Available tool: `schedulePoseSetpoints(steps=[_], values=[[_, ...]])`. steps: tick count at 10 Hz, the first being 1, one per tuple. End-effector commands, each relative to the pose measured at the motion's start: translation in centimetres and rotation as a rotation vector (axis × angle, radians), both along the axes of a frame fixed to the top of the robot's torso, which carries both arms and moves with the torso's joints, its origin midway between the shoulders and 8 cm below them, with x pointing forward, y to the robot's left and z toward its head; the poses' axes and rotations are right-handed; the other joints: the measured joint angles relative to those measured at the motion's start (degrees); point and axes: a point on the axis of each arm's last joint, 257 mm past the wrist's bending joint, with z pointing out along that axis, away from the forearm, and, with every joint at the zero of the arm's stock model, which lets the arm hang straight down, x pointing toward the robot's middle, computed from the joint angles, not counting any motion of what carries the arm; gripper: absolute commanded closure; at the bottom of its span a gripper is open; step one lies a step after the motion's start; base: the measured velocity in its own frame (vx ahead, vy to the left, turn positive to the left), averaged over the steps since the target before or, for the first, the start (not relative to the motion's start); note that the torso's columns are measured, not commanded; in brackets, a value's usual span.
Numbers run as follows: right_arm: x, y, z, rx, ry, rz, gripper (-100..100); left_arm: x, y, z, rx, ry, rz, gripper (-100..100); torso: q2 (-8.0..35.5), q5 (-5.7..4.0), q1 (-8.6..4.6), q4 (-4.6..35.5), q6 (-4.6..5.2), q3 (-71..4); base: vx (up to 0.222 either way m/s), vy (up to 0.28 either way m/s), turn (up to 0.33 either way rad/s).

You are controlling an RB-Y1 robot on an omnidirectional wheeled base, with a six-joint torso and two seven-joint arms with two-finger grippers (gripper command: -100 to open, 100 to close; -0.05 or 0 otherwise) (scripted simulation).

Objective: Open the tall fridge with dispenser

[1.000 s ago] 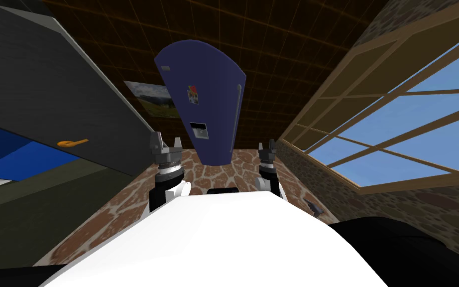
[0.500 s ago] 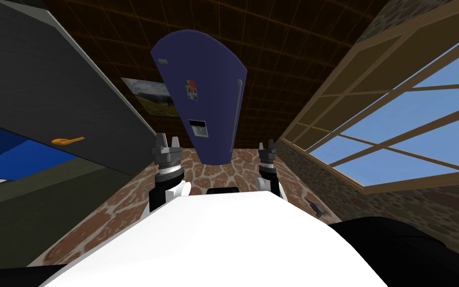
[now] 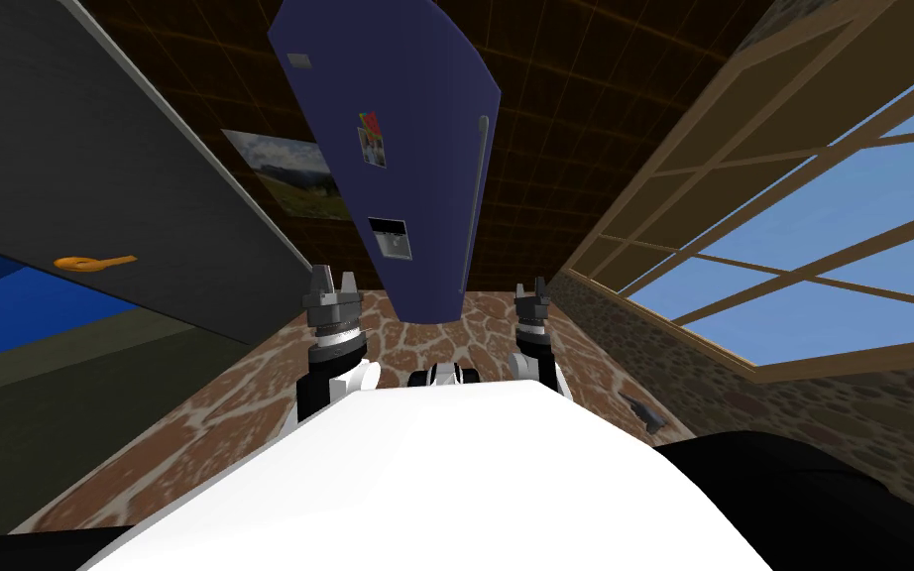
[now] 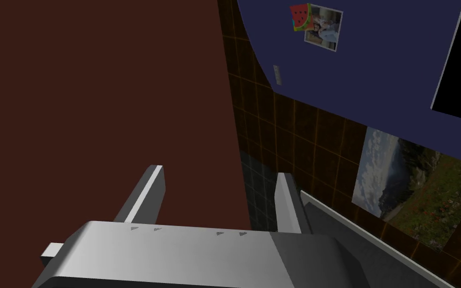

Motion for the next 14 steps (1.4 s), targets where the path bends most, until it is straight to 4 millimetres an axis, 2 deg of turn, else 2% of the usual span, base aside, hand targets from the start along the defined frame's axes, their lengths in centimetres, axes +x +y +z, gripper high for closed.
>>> schedulePoseSetpoints(steps=[1,7,8,10,11,14], values=[[0.0,0.0,0.0,0.0,0.001,0.0,0,1.0,-1.0,-0.7,0.057,0.024,-0.037,-100,1.92,0.0,-0.02,1.89,0.0,-3.95,0.016,-0.035,0.021],[0.0,0.0,0.0,0.0,0.001,0.0,0,5.7,-3.3,-3.9,0.154,0.101,-0.102,-100,2.62,-0.01,-0.04,2.67,0.0,-5.41,0.035,-0.07,0.039],[0.0,0.0,0.0,0.0,0.001,0.0,0,5.7,-3.3,-3.9,0.154,0.101,-0.102,-100,2.63,-0.02,-0.06,2.67,0.0,-5.41,0.027,-0.071,0.021],[0.0,0.0,0.0,0.0,0.001,0.0,0,7.8,-4.1,-4.9,0.176,0.126,-0.116,-100,2.77,0.02,0.05,2.71,0.0,-5.32,0.025,-0.077,0.047],[0.0,0.0,0.0,0.0,0.001,0.0,0,7.8,-4.1,-5.1,0.176,0.129,-0.116,-100,2.66,0.0,-0.01,2.69,0.0,-5.38,0.04,-0.073,0.02],[0.0,0.0,0.0,0.0,0.001,0.0,0,10.0,-5.0,-6.0,0.197,0.151,-0.13,-100,2.71,0.02,0.07,2.69,0.0,-5.35,0.02,-0.063,0.032]])
